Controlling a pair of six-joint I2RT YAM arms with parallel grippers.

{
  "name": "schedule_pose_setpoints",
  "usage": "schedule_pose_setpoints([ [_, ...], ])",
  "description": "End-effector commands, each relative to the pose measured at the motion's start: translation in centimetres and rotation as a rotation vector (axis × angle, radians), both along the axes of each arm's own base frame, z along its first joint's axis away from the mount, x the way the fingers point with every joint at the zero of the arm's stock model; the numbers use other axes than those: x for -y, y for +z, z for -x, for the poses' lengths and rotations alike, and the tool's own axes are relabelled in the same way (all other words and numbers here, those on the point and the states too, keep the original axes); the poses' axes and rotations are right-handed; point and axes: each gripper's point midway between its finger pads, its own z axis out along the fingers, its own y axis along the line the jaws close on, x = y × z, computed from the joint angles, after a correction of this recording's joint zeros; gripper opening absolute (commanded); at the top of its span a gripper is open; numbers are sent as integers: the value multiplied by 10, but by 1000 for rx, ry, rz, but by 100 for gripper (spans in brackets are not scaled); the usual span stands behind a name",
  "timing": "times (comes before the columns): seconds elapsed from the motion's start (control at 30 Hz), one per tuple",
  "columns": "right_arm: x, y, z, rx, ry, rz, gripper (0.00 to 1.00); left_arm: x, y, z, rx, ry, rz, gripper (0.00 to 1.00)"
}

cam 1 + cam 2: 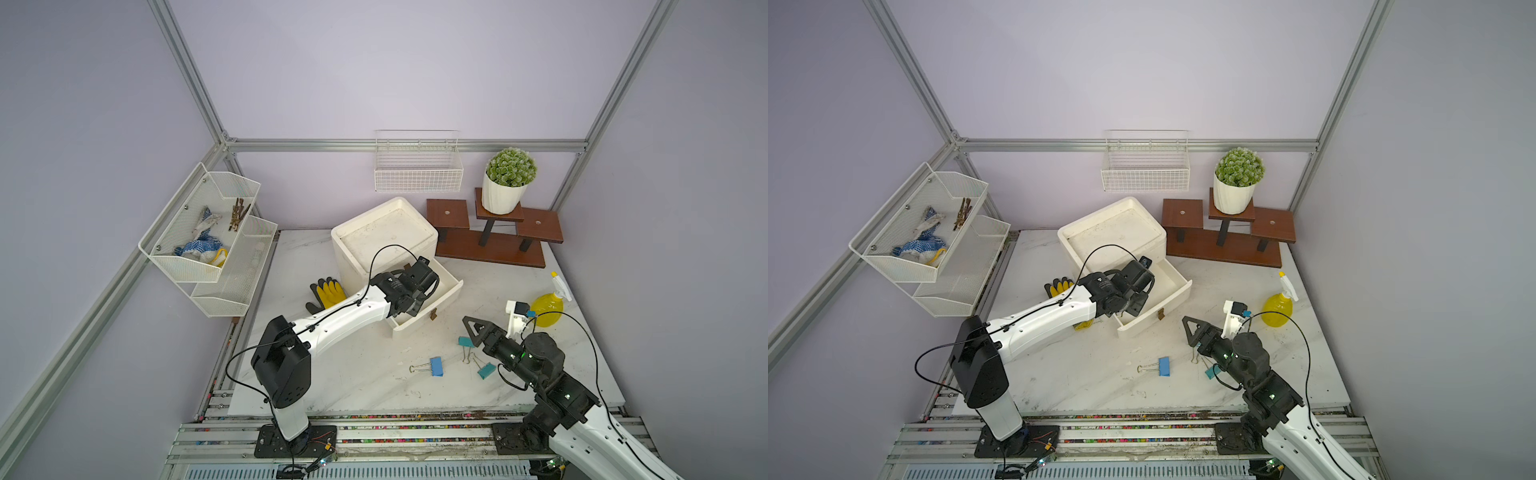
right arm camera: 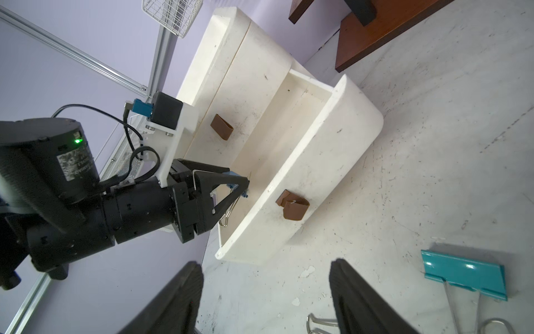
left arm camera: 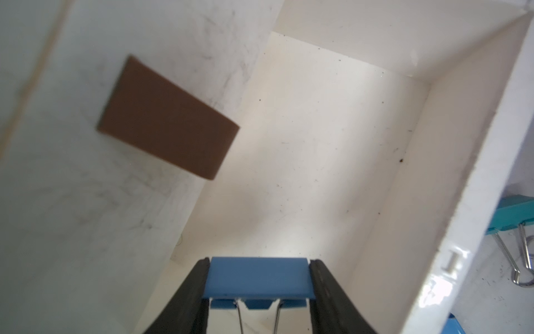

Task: Put the binder clips in the drawer according to color
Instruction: Place the binder clip in the drawer, then pick up the binder clip at the center of the board.

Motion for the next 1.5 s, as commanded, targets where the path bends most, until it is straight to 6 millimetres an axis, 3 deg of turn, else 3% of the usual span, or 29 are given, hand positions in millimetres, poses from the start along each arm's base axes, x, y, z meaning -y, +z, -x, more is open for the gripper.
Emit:
schedule_pose_setpoints([
  [0.0,2,7,-3,15,-13,4,75,13,-1,1,-13,-35,40,52],
  [0.2,1,6,-3,11,-9,3,75,23,-11,7,-58,-90,63,56],
  [0.4,2,7,-3,14,-13,7,76,15,-22,15,-104,-89,28,81],
  [0.43,2,8,-3,14,-13,7,76,13,-21,16,-102,-88,27,87],
  [0.47,2,7,-3,13,-12,9,76,13,-19,16,-99,-89,33,99],
  [0.63,4,17,-4,31,-22,25,76,24,12,28,-61,-195,79,99],
  [0.77,14,40,-3,74,-62,55,76,46,35,63,-40,-390,80,95],
  [0.9,33,70,1,117,-133,85,76,54,42,101,-56,-530,72,95],
  [1.0,47,94,8,159,-181,104,78,60,19,135,-161,-695,89,94],
  [1.17,57,129,15,220,-202,127,79,62,-27,161,-319,-861,7,97],
  [1.47,62,129,21,218,-211,115,78,83,-79,149,-291,-1010,-168,100],
])
